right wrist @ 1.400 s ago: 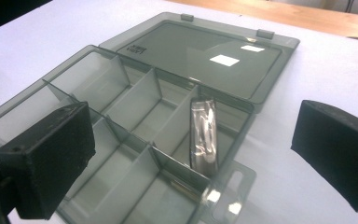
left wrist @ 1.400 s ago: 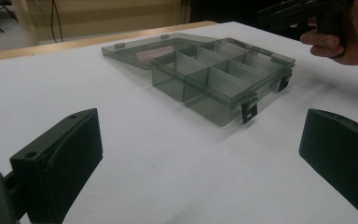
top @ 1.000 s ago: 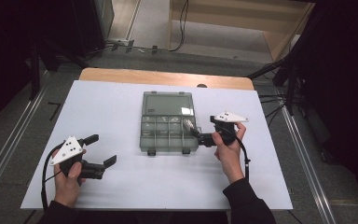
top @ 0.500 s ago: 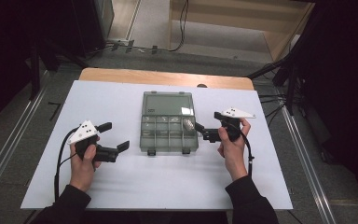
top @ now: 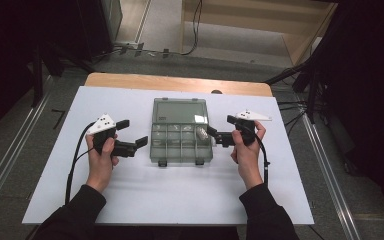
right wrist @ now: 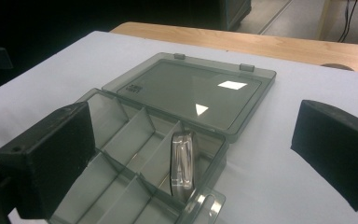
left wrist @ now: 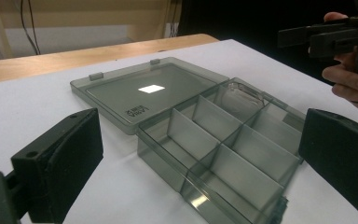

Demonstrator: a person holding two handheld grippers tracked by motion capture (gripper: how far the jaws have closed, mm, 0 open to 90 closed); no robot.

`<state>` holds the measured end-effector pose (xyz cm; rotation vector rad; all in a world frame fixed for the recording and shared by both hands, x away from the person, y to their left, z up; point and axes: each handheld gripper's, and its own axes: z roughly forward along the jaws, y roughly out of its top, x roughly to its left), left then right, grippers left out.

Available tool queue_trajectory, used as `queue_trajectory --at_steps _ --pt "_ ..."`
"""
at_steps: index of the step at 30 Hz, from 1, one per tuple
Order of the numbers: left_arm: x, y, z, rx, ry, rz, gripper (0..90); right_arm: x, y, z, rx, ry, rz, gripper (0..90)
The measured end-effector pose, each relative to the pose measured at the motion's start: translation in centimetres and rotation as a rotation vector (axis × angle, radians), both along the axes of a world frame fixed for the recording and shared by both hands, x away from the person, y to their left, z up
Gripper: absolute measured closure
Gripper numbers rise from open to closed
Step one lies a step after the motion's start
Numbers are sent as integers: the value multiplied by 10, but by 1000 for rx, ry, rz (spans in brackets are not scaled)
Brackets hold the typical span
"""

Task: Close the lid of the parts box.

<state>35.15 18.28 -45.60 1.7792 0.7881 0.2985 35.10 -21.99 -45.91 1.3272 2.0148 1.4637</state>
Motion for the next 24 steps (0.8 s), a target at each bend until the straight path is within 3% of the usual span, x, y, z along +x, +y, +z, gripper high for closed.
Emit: queue_trajectory --at_steps 6,15,24 --pt "15 -10 1 18 6 -4 0 6 -3 1 23 2 -10 0" --pt "34 -19 0 7 39 8 0 16 -7 0 50 27 -16 0" --pt "54 -22 -3 -9 80 64 37 30 -2 1 62 50 -4 0"
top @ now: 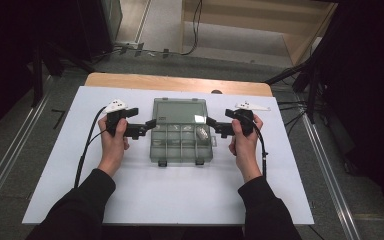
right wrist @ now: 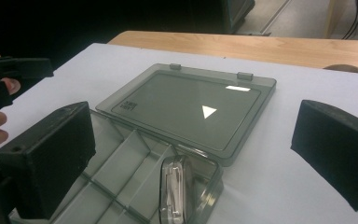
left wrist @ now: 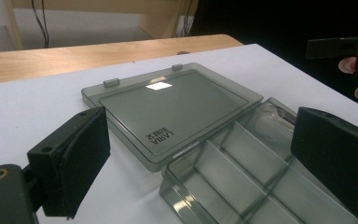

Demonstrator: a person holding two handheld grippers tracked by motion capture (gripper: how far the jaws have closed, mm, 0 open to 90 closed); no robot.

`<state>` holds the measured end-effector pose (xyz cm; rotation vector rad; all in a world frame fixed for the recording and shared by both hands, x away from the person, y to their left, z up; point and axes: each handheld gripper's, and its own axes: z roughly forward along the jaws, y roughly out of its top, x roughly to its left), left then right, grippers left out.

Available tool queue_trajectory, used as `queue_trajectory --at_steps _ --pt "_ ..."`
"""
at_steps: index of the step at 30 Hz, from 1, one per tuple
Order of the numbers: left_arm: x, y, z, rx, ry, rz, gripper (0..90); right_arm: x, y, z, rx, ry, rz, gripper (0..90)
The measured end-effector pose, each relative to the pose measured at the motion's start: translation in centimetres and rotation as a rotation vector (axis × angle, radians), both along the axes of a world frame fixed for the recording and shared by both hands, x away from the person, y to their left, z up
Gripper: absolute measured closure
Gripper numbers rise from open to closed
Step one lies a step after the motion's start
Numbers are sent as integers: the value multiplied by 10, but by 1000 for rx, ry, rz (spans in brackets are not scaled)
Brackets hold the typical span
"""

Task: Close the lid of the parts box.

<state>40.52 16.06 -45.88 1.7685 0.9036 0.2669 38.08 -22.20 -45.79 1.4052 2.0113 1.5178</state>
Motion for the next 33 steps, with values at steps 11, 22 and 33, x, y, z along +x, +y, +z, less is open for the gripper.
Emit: queue_trajectory --at_steps 11,22,33 --pt "29 -11 -3 -10 90 68 127 24 6 -9 19 64 8 0" --pt "49 -24 -18 28 205 99 238 47 13 -12 43 140 53 46" --pt "60 -26 -27 32 283 156 430 64 17 -27 8 254 24 231"
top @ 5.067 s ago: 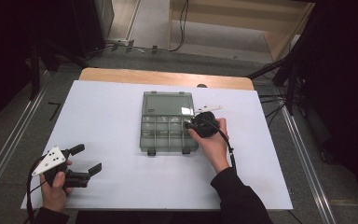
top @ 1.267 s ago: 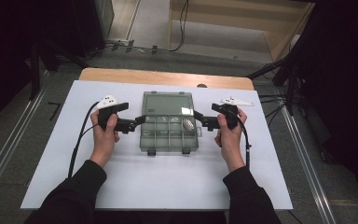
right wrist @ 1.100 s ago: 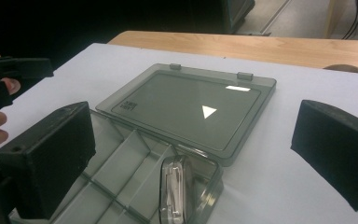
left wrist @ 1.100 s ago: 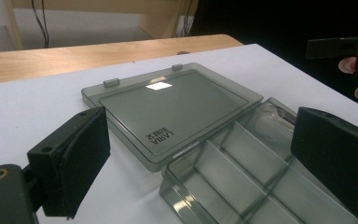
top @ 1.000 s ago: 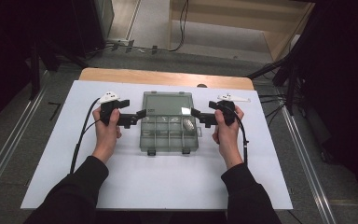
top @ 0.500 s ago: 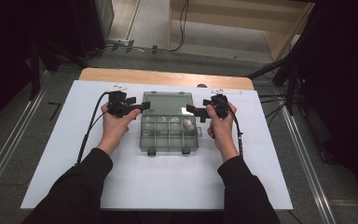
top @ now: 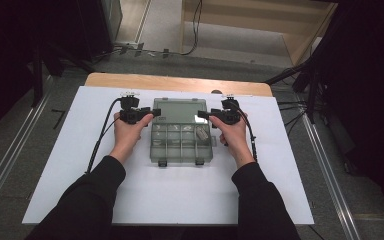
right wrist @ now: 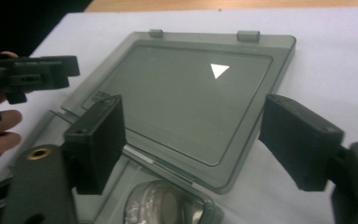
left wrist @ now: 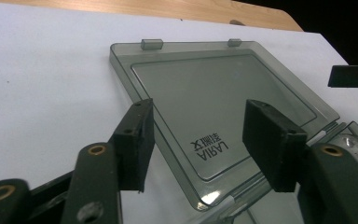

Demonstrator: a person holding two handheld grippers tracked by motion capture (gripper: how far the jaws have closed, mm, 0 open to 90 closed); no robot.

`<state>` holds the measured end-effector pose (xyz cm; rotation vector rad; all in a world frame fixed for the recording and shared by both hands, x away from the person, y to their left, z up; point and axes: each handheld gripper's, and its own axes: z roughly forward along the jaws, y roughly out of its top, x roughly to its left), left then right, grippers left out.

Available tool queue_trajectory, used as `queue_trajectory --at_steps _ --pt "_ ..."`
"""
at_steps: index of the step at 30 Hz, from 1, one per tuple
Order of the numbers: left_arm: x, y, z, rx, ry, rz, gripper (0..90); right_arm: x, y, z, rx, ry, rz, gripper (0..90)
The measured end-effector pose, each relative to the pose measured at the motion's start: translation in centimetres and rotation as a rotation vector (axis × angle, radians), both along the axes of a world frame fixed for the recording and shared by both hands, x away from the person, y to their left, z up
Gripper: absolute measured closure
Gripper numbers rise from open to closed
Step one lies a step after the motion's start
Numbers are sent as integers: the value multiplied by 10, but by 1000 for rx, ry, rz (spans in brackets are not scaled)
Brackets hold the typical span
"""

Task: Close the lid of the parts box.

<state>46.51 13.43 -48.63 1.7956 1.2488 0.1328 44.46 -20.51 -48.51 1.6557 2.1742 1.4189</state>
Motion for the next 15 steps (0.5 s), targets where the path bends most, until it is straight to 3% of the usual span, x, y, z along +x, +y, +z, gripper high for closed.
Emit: queue_trajectory --at_steps 6,15 --pt "3 -1 -6 6 27 21 430 4 0 -7 -38 14 -52 380" --pt "8 -7 -11 8 65 14 447 10 3 -20 -28 70 -57 417"
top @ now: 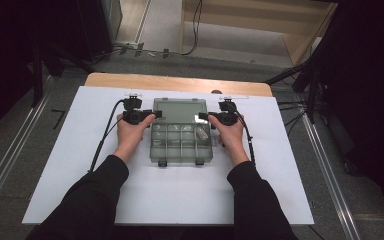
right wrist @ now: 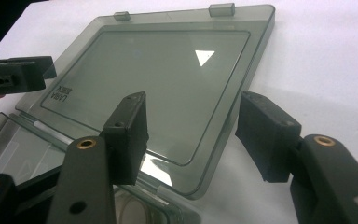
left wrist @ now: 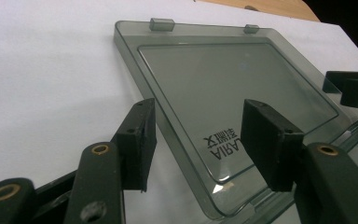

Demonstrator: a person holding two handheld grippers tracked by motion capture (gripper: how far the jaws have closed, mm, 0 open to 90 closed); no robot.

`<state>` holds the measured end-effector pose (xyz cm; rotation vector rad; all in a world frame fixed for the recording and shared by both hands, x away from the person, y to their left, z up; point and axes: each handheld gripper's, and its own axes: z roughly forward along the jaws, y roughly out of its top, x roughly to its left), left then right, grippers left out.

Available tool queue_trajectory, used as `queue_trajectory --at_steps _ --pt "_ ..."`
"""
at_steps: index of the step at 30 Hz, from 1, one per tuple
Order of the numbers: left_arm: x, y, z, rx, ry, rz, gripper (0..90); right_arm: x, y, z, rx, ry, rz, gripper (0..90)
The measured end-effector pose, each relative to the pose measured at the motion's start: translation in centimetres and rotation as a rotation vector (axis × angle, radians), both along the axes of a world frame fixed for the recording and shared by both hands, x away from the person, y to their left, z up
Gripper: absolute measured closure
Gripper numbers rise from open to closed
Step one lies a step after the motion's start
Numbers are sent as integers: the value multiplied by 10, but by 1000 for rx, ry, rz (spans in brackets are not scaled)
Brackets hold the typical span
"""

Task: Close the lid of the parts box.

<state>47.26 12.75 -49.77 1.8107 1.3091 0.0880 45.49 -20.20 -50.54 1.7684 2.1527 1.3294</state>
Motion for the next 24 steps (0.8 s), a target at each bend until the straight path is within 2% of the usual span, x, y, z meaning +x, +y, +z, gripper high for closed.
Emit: queue_trajectory --at_steps 4,9,13,16,17,18,21,24 --pt "1 -2 -2 9 13 20 467 1 2 -3 -5 13 -3 417" --pt "3 -1 -7 -5 59 29 477 3 0 -7 10 34 6 423" --pt "4 -1 -7 -15 66 28 481 3 0 -10 10 50 10 423" --pt "5 0 -8 -36 78 26 485 3 -1 -11 22 53 6 425" --pt "5 0 -9 -73 91 11 502 3 -1 -11 23 53 7 438" --pt "5 -1 -10 -79 95 10 512 3 -2 -11 33 54 14 443" --pt "5 -1 -10 -74 79 6 508 3 -2 -11 37 51 17 459" --pt "6 2 -9 -89 71 2 538 1 -5 -10 45 43 10 502"
